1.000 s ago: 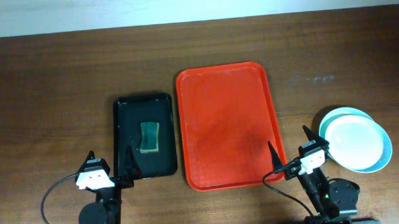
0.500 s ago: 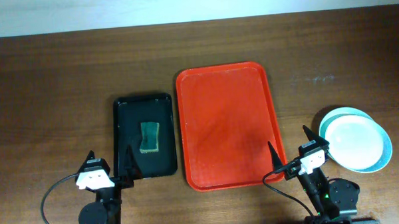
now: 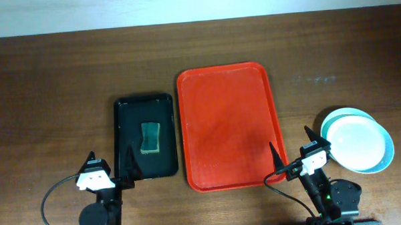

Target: Clean dirty plates on tray and stack at the side

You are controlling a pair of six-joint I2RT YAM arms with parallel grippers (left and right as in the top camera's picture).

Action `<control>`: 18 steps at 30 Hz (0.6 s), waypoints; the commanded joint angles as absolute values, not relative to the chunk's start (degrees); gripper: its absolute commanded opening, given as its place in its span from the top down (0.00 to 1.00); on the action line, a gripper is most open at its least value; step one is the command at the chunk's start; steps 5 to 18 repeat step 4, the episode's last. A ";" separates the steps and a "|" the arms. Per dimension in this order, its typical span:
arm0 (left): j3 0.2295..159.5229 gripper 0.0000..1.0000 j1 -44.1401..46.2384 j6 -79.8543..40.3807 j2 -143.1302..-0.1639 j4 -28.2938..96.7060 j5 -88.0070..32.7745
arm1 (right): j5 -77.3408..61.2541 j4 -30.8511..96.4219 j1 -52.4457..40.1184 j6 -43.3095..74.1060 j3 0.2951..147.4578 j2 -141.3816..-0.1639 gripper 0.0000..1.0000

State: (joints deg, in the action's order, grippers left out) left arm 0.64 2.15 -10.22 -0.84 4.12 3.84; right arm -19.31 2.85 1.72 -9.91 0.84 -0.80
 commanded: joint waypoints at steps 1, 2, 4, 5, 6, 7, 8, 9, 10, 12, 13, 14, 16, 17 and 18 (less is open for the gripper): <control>0.49 0.01 2.37 -9.30 -0.30 4.36 4.25 | -18.81 2.76 1.45 -10.09 0.32 -0.32 0.02; 0.49 0.01 2.37 -9.30 -0.30 4.36 4.25 | -18.81 2.76 1.45 -10.07 0.32 -0.32 0.02; 0.49 0.01 2.35 -9.30 -0.30 4.36 4.25 | -18.81 2.76 1.45 -10.07 0.32 -0.32 0.02; 0.49 0.01 2.35 -9.30 -0.30 4.36 4.25 | -18.81 2.76 1.45 -10.07 0.32 -0.32 0.02; 0.49 0.01 2.35 -9.30 -0.30 4.36 4.25 | -18.81 2.76 1.45 -10.07 0.32 -0.32 0.02; 0.49 0.01 2.35 -9.30 -0.30 4.36 4.25 | -18.81 2.76 1.45 -10.07 0.32 -0.32 0.02; 0.49 0.01 2.35 -9.30 -0.30 4.36 4.25 | -18.81 2.76 1.45 -10.07 0.32 -0.32 0.02; 0.49 0.01 2.35 -9.30 -0.30 4.36 4.25 | -18.81 2.76 1.45 -10.07 0.32 -0.32 0.02; 0.49 0.01 2.35 -9.30 -0.30 4.36 4.25 | -18.81 2.76 1.45 -10.07 0.32 -0.32 0.02; 0.49 0.01 2.35 -9.30 -0.30 4.36 4.25 | -18.81 2.76 1.45 -10.07 0.32 -0.32 0.02; 0.49 0.01 2.35 -9.30 -0.30 4.36 4.25 | -18.81 2.76 1.45 -10.07 0.32 -0.32 0.02; 0.49 0.01 2.35 -9.30 -0.30 4.36 4.25 | -18.81 2.76 1.45 -10.07 0.32 -0.32 0.02; 0.49 0.01 2.35 -9.30 -0.30 4.36 4.25 | -18.81 2.76 1.45 -10.07 0.32 -0.32 0.02; 0.49 0.01 2.35 -9.30 -0.30 4.36 4.25 | -18.81 2.76 1.45 -10.07 0.32 -0.32 0.02; 0.49 0.01 2.35 -9.30 -0.30 4.36 4.25 | -18.81 2.76 1.45 -10.07 0.32 -0.32 0.02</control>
